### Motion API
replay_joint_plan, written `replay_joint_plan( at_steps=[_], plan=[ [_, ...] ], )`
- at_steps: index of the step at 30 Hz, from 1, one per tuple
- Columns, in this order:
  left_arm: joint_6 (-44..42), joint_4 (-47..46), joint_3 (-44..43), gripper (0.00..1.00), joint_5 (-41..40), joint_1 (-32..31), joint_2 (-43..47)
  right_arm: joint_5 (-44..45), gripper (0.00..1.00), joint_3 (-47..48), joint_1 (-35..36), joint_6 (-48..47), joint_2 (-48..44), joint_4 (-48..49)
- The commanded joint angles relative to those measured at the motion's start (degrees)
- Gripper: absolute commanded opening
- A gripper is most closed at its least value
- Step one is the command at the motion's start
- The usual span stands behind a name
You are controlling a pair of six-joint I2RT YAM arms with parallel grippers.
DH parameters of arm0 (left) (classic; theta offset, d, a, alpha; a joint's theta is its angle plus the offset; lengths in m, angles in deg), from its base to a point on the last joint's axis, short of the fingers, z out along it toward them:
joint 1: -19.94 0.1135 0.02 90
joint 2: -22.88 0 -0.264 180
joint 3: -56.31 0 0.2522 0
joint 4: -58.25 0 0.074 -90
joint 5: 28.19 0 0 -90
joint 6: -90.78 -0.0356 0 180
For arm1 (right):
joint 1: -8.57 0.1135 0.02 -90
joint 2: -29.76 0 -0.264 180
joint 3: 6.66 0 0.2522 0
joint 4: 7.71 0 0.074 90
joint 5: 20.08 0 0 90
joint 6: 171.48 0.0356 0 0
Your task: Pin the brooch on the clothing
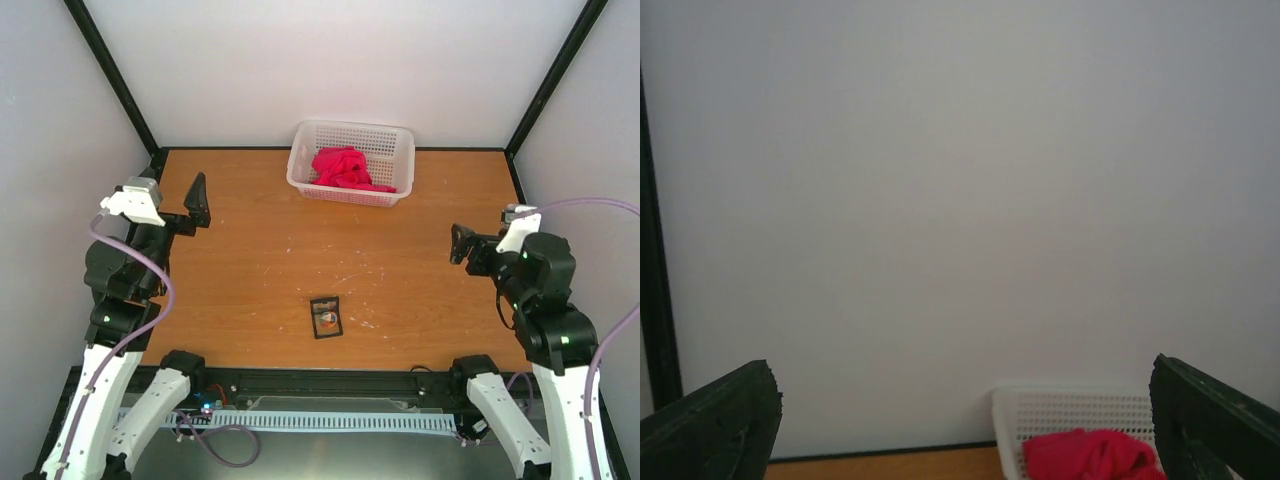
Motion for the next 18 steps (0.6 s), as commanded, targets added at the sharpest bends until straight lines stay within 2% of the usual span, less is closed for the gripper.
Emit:
replay_joint_plan(
  at_steps=[1, 6, 13, 16, 18],
  plan=[
    [1.5, -3.7, 2.6, 1.0, 0.0, 3.2, -0.3, 2.2, 1.0, -2.6, -2.1, 1.7, 2.8, 1.0],
    [2.2, -5.4, 5.6, 1.0, 0.4, 5.4, -0.2, -3.4, 1.0, -6.4, -3.9, 2.8, 6.0, 2.2],
    [3.2, -7.6, 7.9, 1.0, 0.8, 6.6, -0.2, -19.2, 1.0, -14.2, -4.6, 6.1, 13.7, 5.0],
    [3.6, -8.5, 8.4, 1.0, 1.3, 6.8, -0.1, -25.4, 1.0, -19.1, -1.7, 9.3, 16.8, 8.8],
    [3.8, -8.9, 8.6, 1.0, 1.4, 6.9, 0.0, -28.0, 1.0, -22.7, 2.8, 12.7, 19.0, 12.5]
  ],
)
